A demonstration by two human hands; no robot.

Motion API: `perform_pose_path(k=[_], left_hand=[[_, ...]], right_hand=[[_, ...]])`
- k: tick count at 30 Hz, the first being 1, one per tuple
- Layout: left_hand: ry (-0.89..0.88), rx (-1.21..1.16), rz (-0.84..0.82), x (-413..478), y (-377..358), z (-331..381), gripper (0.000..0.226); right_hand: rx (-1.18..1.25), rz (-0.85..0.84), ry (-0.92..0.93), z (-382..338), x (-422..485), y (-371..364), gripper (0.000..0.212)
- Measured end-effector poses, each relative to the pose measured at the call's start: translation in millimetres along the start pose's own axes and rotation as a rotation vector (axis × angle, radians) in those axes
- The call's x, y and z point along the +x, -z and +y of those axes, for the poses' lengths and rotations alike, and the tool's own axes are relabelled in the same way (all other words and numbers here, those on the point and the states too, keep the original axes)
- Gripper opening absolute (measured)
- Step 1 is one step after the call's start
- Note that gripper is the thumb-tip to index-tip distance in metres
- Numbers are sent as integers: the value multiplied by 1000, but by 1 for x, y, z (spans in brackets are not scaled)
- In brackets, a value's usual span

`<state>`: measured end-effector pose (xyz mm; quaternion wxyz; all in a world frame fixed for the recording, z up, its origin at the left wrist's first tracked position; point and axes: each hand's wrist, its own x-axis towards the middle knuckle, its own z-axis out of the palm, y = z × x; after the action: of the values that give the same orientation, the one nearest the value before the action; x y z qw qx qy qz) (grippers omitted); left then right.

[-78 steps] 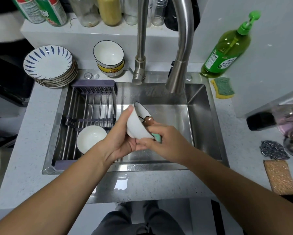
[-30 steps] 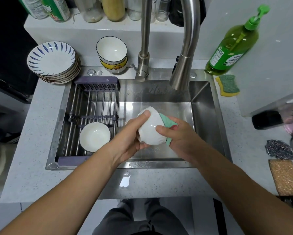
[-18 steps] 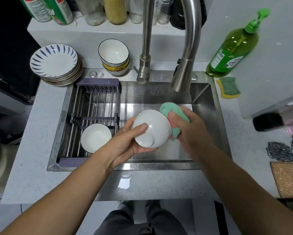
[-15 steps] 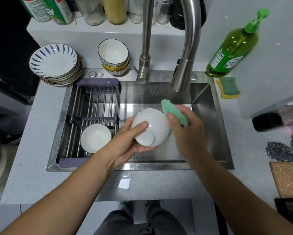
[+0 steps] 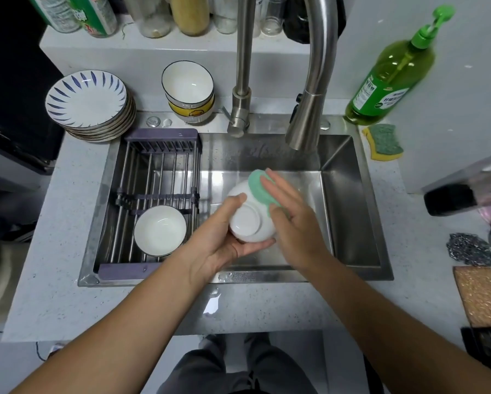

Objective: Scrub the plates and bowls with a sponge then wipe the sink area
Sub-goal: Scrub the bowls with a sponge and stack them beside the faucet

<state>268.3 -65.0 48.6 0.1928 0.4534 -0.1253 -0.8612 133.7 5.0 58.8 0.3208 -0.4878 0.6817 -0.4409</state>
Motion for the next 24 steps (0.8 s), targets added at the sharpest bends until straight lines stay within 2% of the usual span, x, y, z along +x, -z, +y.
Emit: perform_pose_path(k=[2,5,8,10,14,16,17,21,24], left_hand=[[-17,-56,17,1,0,3,30],[9,-69,10,-2,-1,-3,36],[54,-61,15,-5,-6,-12,55],[56,-91,24,-6,-8,-12,58],[6,-199,45,-1,-4,-3,38],[4,-230,46,-2,-4,-3,39],[4,-247,37,-3,-5,-4,41],[-14,-313,25,-3,-8,-9,48],[-42,-274,-22,-6,-12,-13,54]], right_hand=[[-187,-29,143,4,-12,-9,56],[-268,-21,209,16,-18,-9,52],[-125,97,-4,17,-2,-2,44],[-106,138,-43,15,0,-4,45],[-295,29,237,21,-24,-19,53],[-348,4,324,30,-27,-19,53],[-329,10,307,31,-24,-18,53],[-58,118,-3,17,-10,-16,50],[-79,164,61,9,-16,-24,45]])
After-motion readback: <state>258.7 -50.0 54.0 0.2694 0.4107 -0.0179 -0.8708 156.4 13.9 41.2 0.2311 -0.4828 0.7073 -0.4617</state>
